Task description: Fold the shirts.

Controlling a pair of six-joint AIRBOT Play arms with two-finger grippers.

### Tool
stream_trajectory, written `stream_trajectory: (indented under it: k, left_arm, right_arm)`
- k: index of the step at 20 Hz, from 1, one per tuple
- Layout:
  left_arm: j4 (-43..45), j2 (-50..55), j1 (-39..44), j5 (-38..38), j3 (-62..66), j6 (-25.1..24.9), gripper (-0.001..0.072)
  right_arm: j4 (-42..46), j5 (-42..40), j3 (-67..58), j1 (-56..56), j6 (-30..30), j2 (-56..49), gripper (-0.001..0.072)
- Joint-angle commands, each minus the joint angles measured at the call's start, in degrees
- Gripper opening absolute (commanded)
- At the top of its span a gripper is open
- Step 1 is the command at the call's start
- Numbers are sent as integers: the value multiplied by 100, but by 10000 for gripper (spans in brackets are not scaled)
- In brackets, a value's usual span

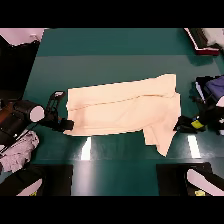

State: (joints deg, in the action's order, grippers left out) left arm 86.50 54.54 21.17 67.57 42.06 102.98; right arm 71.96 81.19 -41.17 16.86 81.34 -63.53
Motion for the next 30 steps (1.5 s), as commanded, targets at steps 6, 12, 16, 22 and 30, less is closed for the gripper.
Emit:
stream_trajectory:
  k: [6, 12, 16, 22, 30]
  left_arm:
    - [-4, -2, 2, 39, 44, 15, 28]
    - [-149, -2, 2, 37, 44, 15, 28]
    - [-262, -4, 2, 125, 44, 13, 27]
    - [-396, -828, 2, 826, 50, 42, 27]
    - [-719, -1930, 2, 855, 48, 332, 28]
  right_arm:
    - [-101, -754, 772, -70, 26, 105, 383]
    - [-337, -1040, 772, -70, 7, 107, 155]
    - [-282, -916, 721, -68, -92, 111, 26]
    - [-280, 538, -181, -70, 28, 820, 24]
    - [-332, 98, -1019, -70, 474, 1971, 23]
